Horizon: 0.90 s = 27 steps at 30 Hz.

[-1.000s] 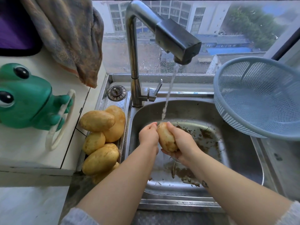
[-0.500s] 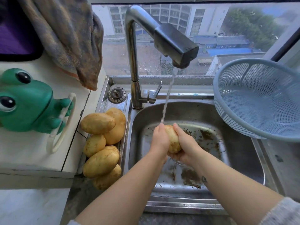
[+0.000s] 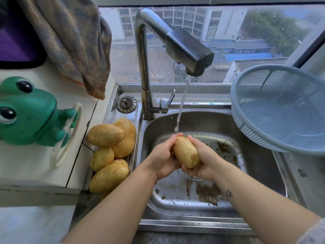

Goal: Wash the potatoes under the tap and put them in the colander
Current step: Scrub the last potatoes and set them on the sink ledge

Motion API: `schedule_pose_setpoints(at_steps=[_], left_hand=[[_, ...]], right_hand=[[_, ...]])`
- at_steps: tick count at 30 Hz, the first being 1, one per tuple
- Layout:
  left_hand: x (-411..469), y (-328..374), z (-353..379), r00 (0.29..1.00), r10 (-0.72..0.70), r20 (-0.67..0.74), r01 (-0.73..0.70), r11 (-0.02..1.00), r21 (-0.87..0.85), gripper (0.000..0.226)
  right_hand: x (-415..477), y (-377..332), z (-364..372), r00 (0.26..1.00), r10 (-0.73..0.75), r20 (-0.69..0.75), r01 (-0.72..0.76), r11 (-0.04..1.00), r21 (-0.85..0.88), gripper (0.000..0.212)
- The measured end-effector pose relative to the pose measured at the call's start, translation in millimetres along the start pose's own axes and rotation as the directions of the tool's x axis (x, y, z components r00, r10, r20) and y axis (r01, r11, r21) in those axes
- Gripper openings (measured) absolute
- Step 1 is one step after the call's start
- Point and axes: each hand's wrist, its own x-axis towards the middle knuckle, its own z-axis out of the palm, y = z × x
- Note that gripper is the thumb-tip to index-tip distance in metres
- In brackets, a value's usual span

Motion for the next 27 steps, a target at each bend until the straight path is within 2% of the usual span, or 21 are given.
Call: schedule_pose_setpoints(at_steps=[3, 6, 9, 11, 13, 16, 18, 20, 22, 24, 27], left_hand=[[-8.7, -2.6, -9.9, 0.996, 0.02, 0.09, -0.02, 1.0, -0.002, 0.041], [-11.9, -2.8, -14.1, 0.995, 0.03, 0.1, -0.033, 0.999, 0.027, 0.039], [-7.3, -2.3, -5.5, 0.999, 0.053, -0.001, -0.053, 0.996, 0.075, 0.029], [-2.6, -3.0, 2.3, 0.992, 0.071, -0.106, -0.061, 0.993, 0.1, 0.032], [-0.2, -3.8, 4.3, 0.989, 0.082, -0.125, -0.07, 0.993, 0.098, 0.039], [-8.8, 0.9, -4.2, 0.996, 0.067, 0.056, -0.073, 0.99, 0.122, 0.038], [-15.2, 2.6, -14.5, 0.979, 0.06, 0.193, -0.076, 0.994, 0.077, 0.042], [-18.2, 3.4, -17.5, 0.969, 0.071, 0.235, -0.084, 0.996, 0.044, 0.045], [-16.7, 3.8, -12.8, 0.982, 0.092, 0.162, -0.099, 0.994, 0.036, 0.041], [-12.4, 4.7, -4.1, 0.991, 0.114, 0.072, -0.118, 0.992, 0.044, 0.026], [-8.5, 3.4, 10.2, 0.98, 0.163, -0.11, -0.151, 0.982, 0.11, 0.016]], right_hand=[[0.9, 0.2, 0.0, 0.991, 0.089, 0.097, -0.094, 0.994, 0.048, 0.063], [-0.4, 1.2, 0.1, 0.985, 0.102, 0.14, -0.108, 0.994, 0.031, 0.063], [-4.2, 1.4, 3.4, 0.997, 0.025, 0.076, -0.019, 0.996, -0.085, 0.059], [-5.4, 3.0, 4.5, 0.998, -0.067, -0.009, 0.064, 0.979, -0.191, 0.052], [-6.7, 2.6, 2.6, 0.995, -0.093, -0.021, 0.086, 0.972, -0.22, 0.051], [-8.2, -1.5, -4.5, 0.997, -0.008, 0.073, 0.02, 0.987, -0.158, 0.057], [-9.1, -3.3, -6.7, 0.986, 0.059, 0.156, -0.044, 0.994, -0.099, 0.059], [-8.7, -3.7, -5.2, 0.977, 0.084, 0.194, -0.069, 0.994, -0.087, 0.06], [-8.3, -3.9, -1.8, 0.984, 0.049, 0.172, -0.03, 0.993, -0.113, 0.06], [-8.1, -4.3, 2.1, 0.993, -0.036, 0.112, 0.055, 0.984, -0.17, 0.058], [-12.2, -1.6, 8.7, 0.986, -0.166, 0.026, 0.167, 0.958, -0.234, 0.046]])
